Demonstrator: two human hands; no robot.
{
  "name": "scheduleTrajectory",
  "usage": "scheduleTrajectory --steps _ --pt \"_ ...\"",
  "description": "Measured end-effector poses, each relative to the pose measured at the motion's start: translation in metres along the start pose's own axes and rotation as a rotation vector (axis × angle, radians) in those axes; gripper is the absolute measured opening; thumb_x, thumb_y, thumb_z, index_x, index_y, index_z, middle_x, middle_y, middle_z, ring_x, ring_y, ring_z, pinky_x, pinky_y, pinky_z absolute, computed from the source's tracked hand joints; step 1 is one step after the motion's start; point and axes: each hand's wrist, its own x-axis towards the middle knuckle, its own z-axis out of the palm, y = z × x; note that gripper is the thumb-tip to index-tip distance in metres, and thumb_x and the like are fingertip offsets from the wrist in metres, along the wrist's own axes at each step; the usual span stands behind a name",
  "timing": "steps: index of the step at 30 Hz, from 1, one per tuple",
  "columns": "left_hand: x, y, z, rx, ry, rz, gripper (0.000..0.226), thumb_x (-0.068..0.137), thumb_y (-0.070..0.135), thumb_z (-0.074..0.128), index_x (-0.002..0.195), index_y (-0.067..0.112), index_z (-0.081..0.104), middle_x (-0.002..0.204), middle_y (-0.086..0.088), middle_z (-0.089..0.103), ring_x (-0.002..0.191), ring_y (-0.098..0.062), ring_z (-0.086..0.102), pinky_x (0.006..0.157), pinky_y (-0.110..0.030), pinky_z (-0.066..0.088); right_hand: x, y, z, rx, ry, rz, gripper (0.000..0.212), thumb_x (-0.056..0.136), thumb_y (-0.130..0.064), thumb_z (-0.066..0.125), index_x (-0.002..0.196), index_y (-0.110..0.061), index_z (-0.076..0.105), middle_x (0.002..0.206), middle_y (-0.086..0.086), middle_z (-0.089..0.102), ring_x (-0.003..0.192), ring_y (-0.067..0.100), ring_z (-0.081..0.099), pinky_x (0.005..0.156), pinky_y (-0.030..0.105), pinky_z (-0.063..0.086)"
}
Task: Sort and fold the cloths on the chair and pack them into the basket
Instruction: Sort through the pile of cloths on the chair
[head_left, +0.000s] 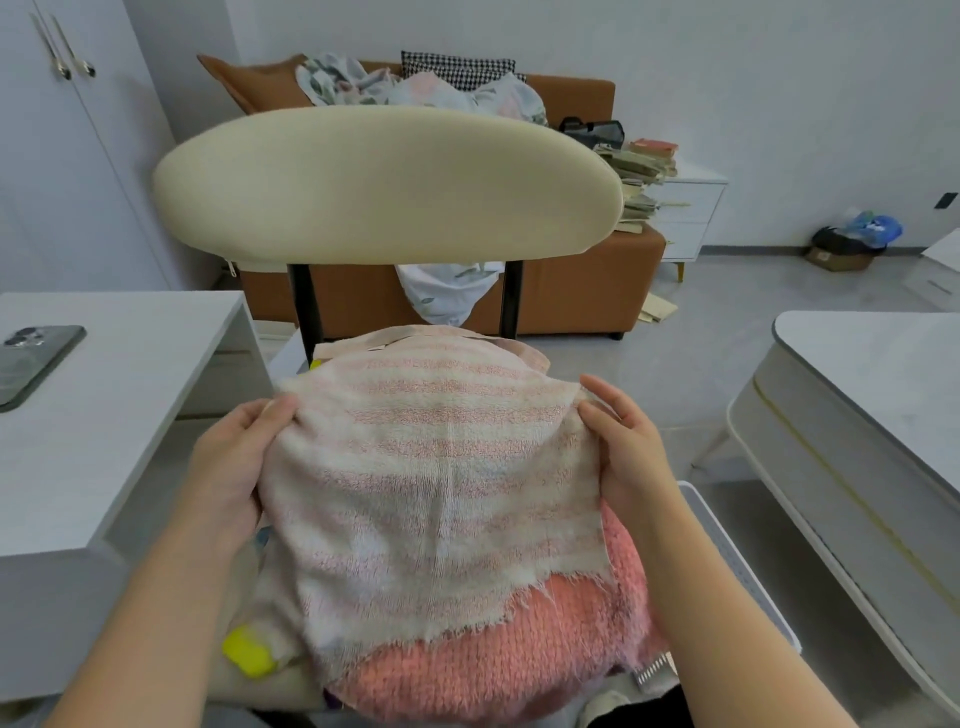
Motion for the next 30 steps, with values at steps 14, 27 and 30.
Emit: scheduleTrajectory --steps 14,27,30 --pt "-0.032 0.086 -0.004 0.045 -0.022 0.293 0.016 0.094 0.018 0.056 0.078 0.02 0.06 0.08 0.001 0.059 0.073 -0.012 0.054 0.065 -0.025 0.044 -0.023 -0.093 0.005 -0.006 -0.037 -0.224 0.026 0.091 0.002 0.054 0.101 -0.018 0.067 0.098 0.001 0.066 0.091 0.014 0.06 0.085 0.031 0.049" --pt "-0.071 0.194 -0.001 0.529 0.008 0.782 0.016 0.09 0.018 0.062 0.084 0.033 0.065 0.089 0.0 0.069 0.085 -0.025 0.066 0.081 -0.037 0.056 -0.047 -0.199 0.02 -0.548 0.089 -0.709 0.023 0.084 -0.001 0.065 0.102 -0.015 0.068 0.089 -0.004 0.066 0.091 0.015 0.063 0.084 0.023 0.053" --pt "-0.077 0.205 0.0 0.523 -0.017 0.776 0.018 0.089 0.016 0.063 0.081 0.032 0.065 0.089 -0.004 0.069 0.085 -0.024 0.065 0.086 -0.041 0.054 -0.052 -0.211 0.018 -0.561 0.082 -0.701 0.016 0.085 -0.006 0.067 0.098 -0.016 0.068 0.09 -0.001 0.068 0.091 0.016 0.065 0.083 0.028 0.056"
